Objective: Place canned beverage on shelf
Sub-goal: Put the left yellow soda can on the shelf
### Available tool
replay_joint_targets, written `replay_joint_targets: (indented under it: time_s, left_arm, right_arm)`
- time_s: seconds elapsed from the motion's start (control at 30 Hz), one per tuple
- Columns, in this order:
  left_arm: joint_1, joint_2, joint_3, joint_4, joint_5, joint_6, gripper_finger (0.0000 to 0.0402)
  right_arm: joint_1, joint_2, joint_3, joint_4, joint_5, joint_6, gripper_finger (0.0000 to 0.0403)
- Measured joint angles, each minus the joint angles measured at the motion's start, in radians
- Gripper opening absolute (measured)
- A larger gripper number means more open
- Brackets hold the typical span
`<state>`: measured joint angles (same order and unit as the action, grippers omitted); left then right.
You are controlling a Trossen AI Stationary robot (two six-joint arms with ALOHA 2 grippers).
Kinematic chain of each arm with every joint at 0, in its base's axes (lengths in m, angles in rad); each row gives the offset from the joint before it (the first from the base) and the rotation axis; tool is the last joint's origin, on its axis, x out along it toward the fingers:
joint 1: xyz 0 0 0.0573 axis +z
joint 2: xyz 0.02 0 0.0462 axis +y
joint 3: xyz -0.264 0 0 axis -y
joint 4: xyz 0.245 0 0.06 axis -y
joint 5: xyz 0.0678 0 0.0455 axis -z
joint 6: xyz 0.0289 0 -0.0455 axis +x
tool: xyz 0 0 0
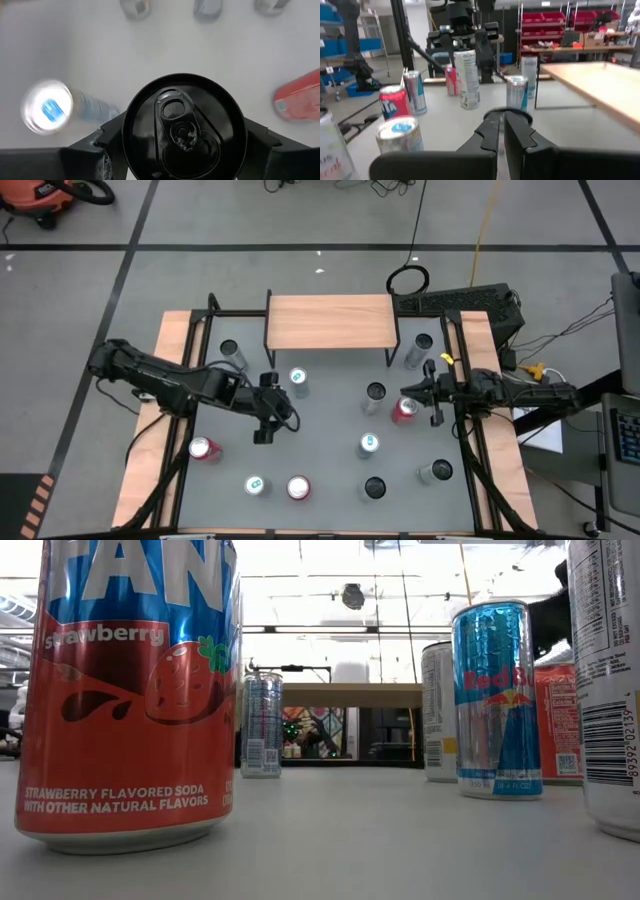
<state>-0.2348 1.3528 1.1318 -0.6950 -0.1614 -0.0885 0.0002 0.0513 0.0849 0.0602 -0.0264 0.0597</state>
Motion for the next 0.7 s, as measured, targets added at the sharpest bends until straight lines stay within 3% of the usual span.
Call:
replay_joint_targets:
  time_s: [0.23, 0.47, 0.7]
  left_arm:
    - [0.004, 0.0, 0.191, -0.04, 0.003, 0.137, 0.0254]
    - [0.073, -0.002, 0.374, -0.062, 0.027, 0.28, 0.0255]
    - [0.177, -0.002, 0.45, -0.061, 0.041, 0.366, 0.0255]
  right_arm:
    - [0.0, 0.152, 0.0, 0.276, 0.052, -0.012, 0.0]
    - [0.001, 0.402, 0.005, 0.582, 0.085, -0.017, 0.0]
    - [0.027, 0.693, 0.2, 0.607, 0.116, -0.076, 0.0013]
